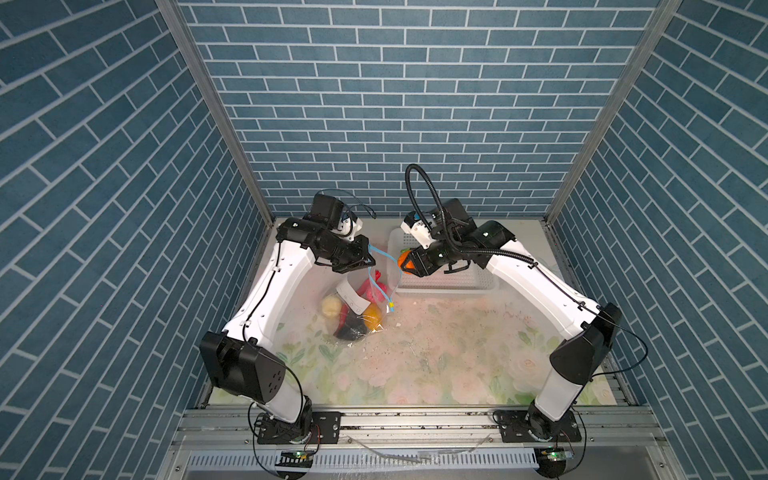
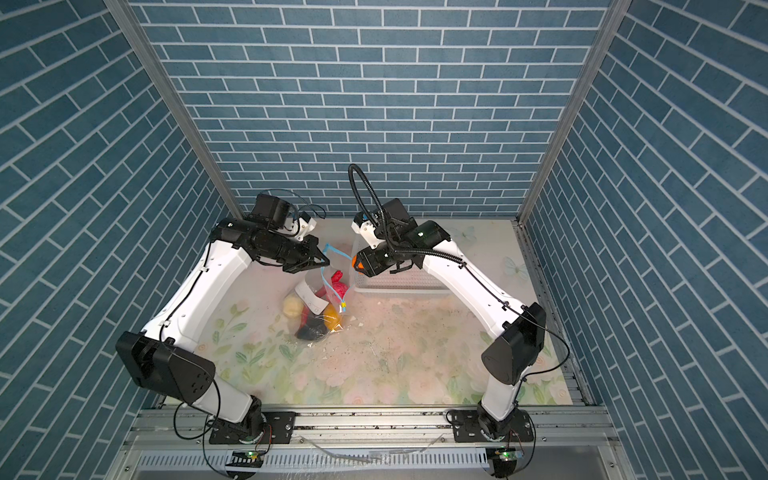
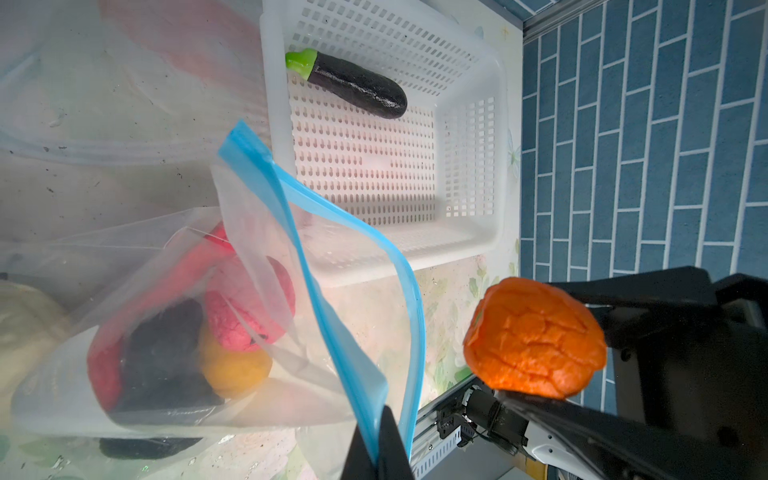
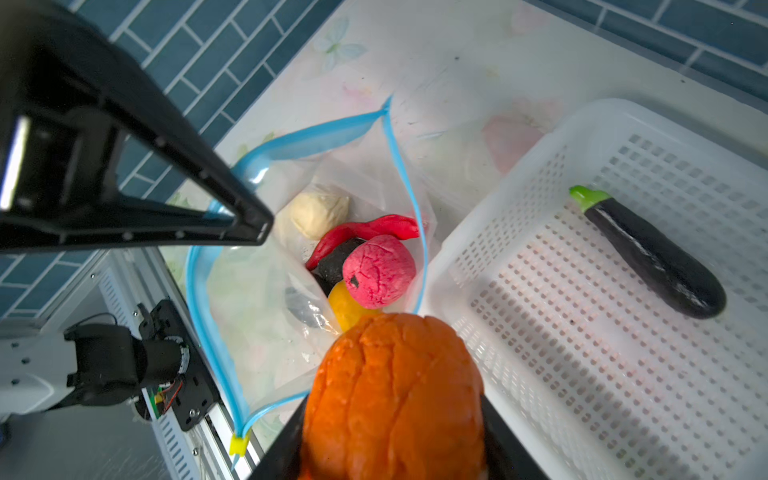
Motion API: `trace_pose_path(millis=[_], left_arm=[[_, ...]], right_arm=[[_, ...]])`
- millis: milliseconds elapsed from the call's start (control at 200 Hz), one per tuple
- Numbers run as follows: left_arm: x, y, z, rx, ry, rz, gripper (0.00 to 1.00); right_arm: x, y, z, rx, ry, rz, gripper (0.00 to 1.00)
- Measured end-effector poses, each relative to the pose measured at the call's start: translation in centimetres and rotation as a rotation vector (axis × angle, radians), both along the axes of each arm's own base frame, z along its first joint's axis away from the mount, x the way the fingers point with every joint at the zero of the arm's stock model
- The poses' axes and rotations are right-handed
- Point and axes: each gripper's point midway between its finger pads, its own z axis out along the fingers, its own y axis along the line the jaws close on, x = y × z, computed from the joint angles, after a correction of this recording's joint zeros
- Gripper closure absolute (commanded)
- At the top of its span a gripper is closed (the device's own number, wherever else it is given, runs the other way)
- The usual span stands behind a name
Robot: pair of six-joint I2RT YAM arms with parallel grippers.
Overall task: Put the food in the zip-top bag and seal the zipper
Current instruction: 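Lift the orange item and carry it over the bag mouth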
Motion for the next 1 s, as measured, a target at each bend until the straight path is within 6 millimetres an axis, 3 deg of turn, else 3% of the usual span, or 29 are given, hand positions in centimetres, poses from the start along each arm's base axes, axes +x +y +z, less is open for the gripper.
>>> trace_pose_path(millis=[440,1000], left_arm=[[-0.5,-0.5,0.0,0.016,0.015,-0.036,1.00],[-0.5,-0.5,0.3,0.016,0.011,-0.039,1.00]], right_arm=[[0.0,2.2,1.2,0.080,-0.093,0.095,0.55],[0.0,3.6,-2.3,0.042,-0.022,0.126,0.56]])
